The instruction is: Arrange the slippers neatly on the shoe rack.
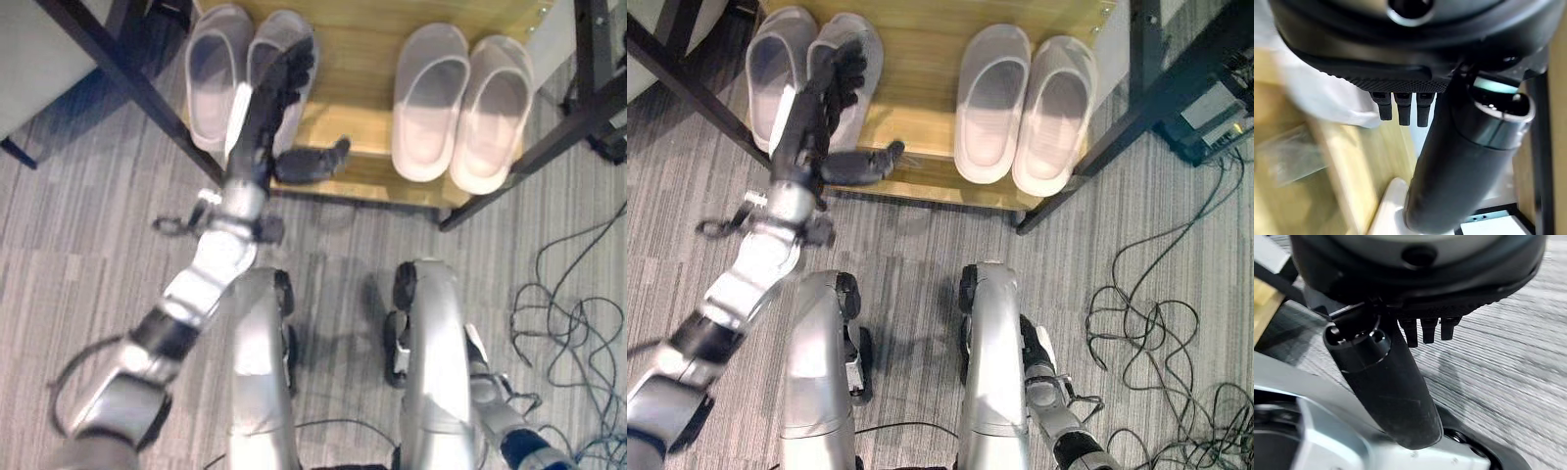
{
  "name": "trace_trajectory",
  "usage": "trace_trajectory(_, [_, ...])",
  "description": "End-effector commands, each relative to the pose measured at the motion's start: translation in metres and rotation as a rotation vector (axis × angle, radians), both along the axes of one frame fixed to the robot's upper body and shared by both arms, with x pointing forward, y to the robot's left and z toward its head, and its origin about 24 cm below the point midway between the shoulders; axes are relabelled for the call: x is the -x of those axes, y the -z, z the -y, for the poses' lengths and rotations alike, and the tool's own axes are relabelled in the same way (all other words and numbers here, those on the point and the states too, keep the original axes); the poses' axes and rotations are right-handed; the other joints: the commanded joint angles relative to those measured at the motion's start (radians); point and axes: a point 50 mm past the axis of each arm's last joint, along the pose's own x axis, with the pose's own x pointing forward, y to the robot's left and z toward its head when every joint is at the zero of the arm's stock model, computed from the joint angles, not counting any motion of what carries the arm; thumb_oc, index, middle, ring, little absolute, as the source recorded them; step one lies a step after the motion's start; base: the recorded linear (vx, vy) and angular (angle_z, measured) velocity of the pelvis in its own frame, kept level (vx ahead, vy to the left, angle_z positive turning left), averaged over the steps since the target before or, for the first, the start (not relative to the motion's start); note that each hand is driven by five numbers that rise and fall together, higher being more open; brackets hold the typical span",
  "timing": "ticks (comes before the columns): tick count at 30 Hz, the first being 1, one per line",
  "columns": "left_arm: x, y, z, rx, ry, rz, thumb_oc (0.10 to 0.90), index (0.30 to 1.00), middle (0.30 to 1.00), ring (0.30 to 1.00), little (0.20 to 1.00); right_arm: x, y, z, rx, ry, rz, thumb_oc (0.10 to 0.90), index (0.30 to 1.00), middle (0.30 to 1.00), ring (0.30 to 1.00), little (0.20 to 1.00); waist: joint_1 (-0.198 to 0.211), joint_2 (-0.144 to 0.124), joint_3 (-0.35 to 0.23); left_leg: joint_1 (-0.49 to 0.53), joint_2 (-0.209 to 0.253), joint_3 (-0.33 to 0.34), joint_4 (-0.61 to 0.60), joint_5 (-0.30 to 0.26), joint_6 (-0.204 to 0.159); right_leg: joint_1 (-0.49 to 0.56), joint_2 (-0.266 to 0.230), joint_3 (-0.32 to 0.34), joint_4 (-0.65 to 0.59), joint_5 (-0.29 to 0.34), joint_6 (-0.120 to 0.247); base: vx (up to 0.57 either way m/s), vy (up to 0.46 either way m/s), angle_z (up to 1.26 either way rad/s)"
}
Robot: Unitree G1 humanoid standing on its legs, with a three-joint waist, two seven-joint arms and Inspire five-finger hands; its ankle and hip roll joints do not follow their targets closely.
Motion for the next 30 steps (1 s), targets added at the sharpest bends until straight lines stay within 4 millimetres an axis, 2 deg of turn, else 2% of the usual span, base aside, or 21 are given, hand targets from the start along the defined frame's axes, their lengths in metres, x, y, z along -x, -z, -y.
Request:
trace_trajectory(1, [0.022,-0.051,0.007,0.028,0.276,0.167,0.8,0.9,0.9,0.9,0.9,-0.015,-0.02,0.006,0.03,0.017,0.114,0.8,0.9,0.9,0.9,0.9,0.032,0.039,-0.061,-0.019,-0.074,-0.087,-0.268,0.183,0.071,0.085,-0.062,-0.015,-0.183,0.042,-0.086,-0.17,-0.044,0.16])
trace_trajectory(5, [0.057,-0.026,0.01,0.05,0.628,-0.027,0.8,0.9,0.9,0.9,0.9,0.012,0.009,0.011,0.067,-0.005,-0.032,0.8,0.9,0.9,0.9,0.9,0.065,0.036,-0.158,0.085,-0.029,-0.103,-0.474,0.266,0.078,0.186,-0.088,-0.071,-0.404,0.108,-0.079,-0.1,-0.022,0.23])
trace_trajectory(7, [0.06,-0.018,0.009,0.095,0.672,-0.071,0.8,0.9,0.9,0.9,0.9,0.018,0.016,0.013,0.066,0.007,-0.062,0.8,0.9,0.9,0.9,0.9,0.072,0.035,-0.174,0.116,-0.017,-0.106,-0.517,0.277,0.083,0.217,-0.095,-0.089,-0.453,0.119,-0.076,-0.04,0.001,0.23])
trace_trajectory(8, [0.066,0.009,0.007,0.182,0.745,-0.21,0.8,0.9,0.9,0.9,0.9,0.034,0.028,0.017,0.059,0.028,-0.125,0.8,0.9,0.9,0.9,0.9,0.085,0.026,-0.215,0.216,0.015,-0.106,-0.636,0.309,0.091,0.313,-0.109,-0.123,-0.573,0.15,-0.064,-0.05,-0.016,0.11])
trace_trajectory(11, [0.072,0.058,-0.003,0.243,0.724,-0.415,0.8,0.9,0.9,0.9,0.9,0.051,0.036,0.027,0.054,0.056,-0.168,0.8,0.9,0.9,0.9,0.9,0.094,0.015,-0.251,0.453,0.049,-0.078,-0.907,0.388,0.091,0.533,-0.119,-0.168,-0.854,0.226,-0.037,-0.04,-0.009,-0.03])
trace_trajectory(12, [0.072,0.058,-0.003,0.243,0.724,-0.415,0.8,0.9,0.9,0.9,0.9,0.051,0.036,0.027,0.054,0.056,-0.168,0.8,0.9,0.9,0.9,0.9,0.093,0.016,-0.25,0.455,0.049,-0.079,-0.91,0.39,0.091,0.535,-0.119,-0.169,-0.857,0.228,-0.037,0.05,-0.042,-0.11])
trace_trajectory(13, [0.078,0.097,-0.02,0.237,0.639,-0.571,0.8,0.9,0.9,0.9,0.9,0.058,0.039,0.031,0.061,0.06,-0.2,0.8,0.9,0.9,0.9,0.9,0.098,0.006,-0.271,0.608,0.051,-0.061,-1.081,0.439,0.081,0.686,-0.111,-0.203,-1.045,0.268,-0.017,0.05,-0.037,-0.15])
trace_trajectory(14, [0.078,0.097,-0.02,0.237,0.639,-0.571,0.8,0.9,0.9,0.9,0.9,0.058,0.039,0.031,0.061,0.059,-0.2,0.8,0.9,0.9,0.9,0.9,0.098,0.006,-0.267,0.616,0.051,-0.061,-1.087,0.442,0.081,0.694,-0.111,-0.205,-1.05,0.27,-0.018,0.14,-0.037,-0.1])
trace_trajectory(15, [0.084,0.125,-0.034,0.252,0.557,-0.674,0.8,0.9,0.9,0.9,0.9,0.064,0.042,0.033,0.055,0.064,-0.219,0.8,0.9,0.9,0.9,0.9,0.097,0.002,-0.28,0.71,0.048,-0.05,-1.185,0.47,0.075,0.785,-0.105,-0.224,-1.152,0.307,-0.001,0.25,0.001,-0.04])
trace_trajectory(16, [0.102,0.182,-0.062,0.221,0.348,-0.864,0.8,0.9,0.9,0.9,0.9,0.071,0.045,0.036,0.026,0.074,-0.248,0.8,0.9,0.9,0.9,0.9,0.096,0.002,-0.312,0.875,0.042,-0.039,-1.391,0.54,0.065,0.957,-0.093,-0.262,-1.346,0.368,0.022,0.28,-0.004,0.09])
trace_trajectory(17, [0.112,0.21,-0.075,0.184,0.23,-0.951,0.8,0.9,0.9,0.9,0.9,0.073,0.046,0.038,0.016,0.077,-0.255,0.8,0.9,0.9,0.9,0.9,0.09,0.0,-0.329,0.939,0.038,-0.025,-1.506,0.616,0.05,1.041,-0.097,-0.291,-1.453,0.422,0.017,0.29,-0.021,0.14])
trace_trajectory(18, [0.127,0.243,-0.086,0.209,0.104,-1.067,0.8,0.9,0.9,0.9,0.9,0.079,0.047,0.042,0.007,0.089,-0.275,0.8,0.9,0.9,0.9,0.9,0.086,-0.001,-0.345,1.006,0.027,-0.008,-1.603,0.653,0.034,1.134,-0.095,-0.318,-1.559,0.46,0.029,0.11,-0.027,0.24])
trace_trajectory(19, [0.127,0.243,-0.086,0.209,0.105,-1.067,0.8,0.9,0.9,0.9,0.9,0.079,0.047,0.043,0.008,0.089,-0.275,0.8,0.9,0.9,0.9,0.9,0.084,0.001,-0.339,1.014,0.026,-0.011,-1.61,0.657,0.034,1.144,-0.094,-0.321,-1.567,0.463,0.029,0.14,-0.026,0.49])
trace_trajectory(21, [0.139,0.276,-0.101,0.106,-0.117,-1.15,0.8,0.9,0.9,0.9,0.9,0.092,0.05,0.051,-0.033,0.14,-0.294,0.8,0.9,0.9,0.9,0.9,0.059,0.009,-0.361,1.094,0.02,0.031,-1.718,0.695,0.013,1.263,-0.108,-0.377,-1.694,0.515,0.042,0.12,0.036,0.59])
trace_trajectory(22, [0.149,0.29,-0.099,0.024,-0.205,-1.183,0.8,0.9,0.9,0.9,0.9,0.093,0.052,0.044,-0.042,0.129,-0.297,0.8,0.9,0.9,0.9,0.9,0.043,0.011,-0.369,1.115,0.029,0.056,-1.731,0.73,-0.002,1.32,-0.115,-0.393,-1.77,0.548,0.052,0.08,0.165,0.75])
trace_trajectory(23, [0.166,0.307,-0.095,0.089,-0.251,-1.267,0.8,0.9,0.9,0.9,0.9,0.093,0.052,0.039,-0.041,0.101,-0.299,0.8,0.9,0.9,0.9,0.9,0.036,0.008,-0.375,1.145,0.04,0.059,-1.74,0.756,-0.022,1.354,-0.121,-0.379,-1.836,0.579,0.061,0.05,0.207,0.87])
trace_trajectory(25, [0.19,0.33,-0.093,0.187,-0.368,-1.394,0.8,0.9,0.9,0.9,0.9,0.097,0.053,0.04,-0.037,0.088,-0.312,0.8,0.9,0.9,0.9,0.9,0.027,-0.007,-0.385,1.23,0.062,0.024,-1.793,0.759,-0.043,1.419,-0.144,-0.37,-1.922,0.617,0.074,0.1,0.227,0.28])
trace_trajectory(26, [0.209,0.342,-0.093,0.171,-0.447,-1.476,0.8,0.9,0.9,0.9,0.9,0.096,0.053,0.042,-0.022,0.072,-0.326,0.8,0.9,0.9,0.9,0.9,0.016,-0.001,-0.4,1.325,0.07,0.032,-1.92,0.719,-0.038,1.456,-0.133,-0.382,-1.971,0.626,0.092,0.14,0.224,-0.32])
trace_trajectory(28, [0.228,0.356,-0.086,0.065,-0.508,-1.597,0.8,0.9,0.9,0.9,0.9,0.087,0.051,0.034,-0.028,0.082,-0.282,0.8,0.9,0.9,0.9,0.9,0.017,0.004,-0.427,1.327,0.067,0.032,-1.932,0.783,-0.046,1.497,-0.14,-0.371,-2.011,0.668,0.094,0.13,0.254,-0.02])
trace_trajectory(29, [0.249,0.364,-0.088,-0.035,-0.543,-1.723,0.8,0.9,0.9,0.9,0.9,0.077,0.048,0.026,-0.034,0.062,-0.254,0.8,0.9,0.9,0.9,0.9,0.015,-0.006,-0.462,1.4,0.046,0.063,-2.029,0.73,-0.034,1.539,-0.154,-0.377,-2.057,0.692,0.109,0.14,0.383,0.29])
trace_trajectory(30, [0.269,0.367,-0.092,-0.216,-0.539,-1.811,0.8,0.9,0.9,0.9,0.9,0.069,0.046,0.018,-0.026,0.017,-0.245,0.8,0.9,0.9,0.9,0.9,0.019,-0.014,-0.48,1.436,0.026,0.082,-2.062,0.713,-0.025,1.568,-0.166,-0.374,-2.085,0.717,0.124,0.14,0.305,0.23])
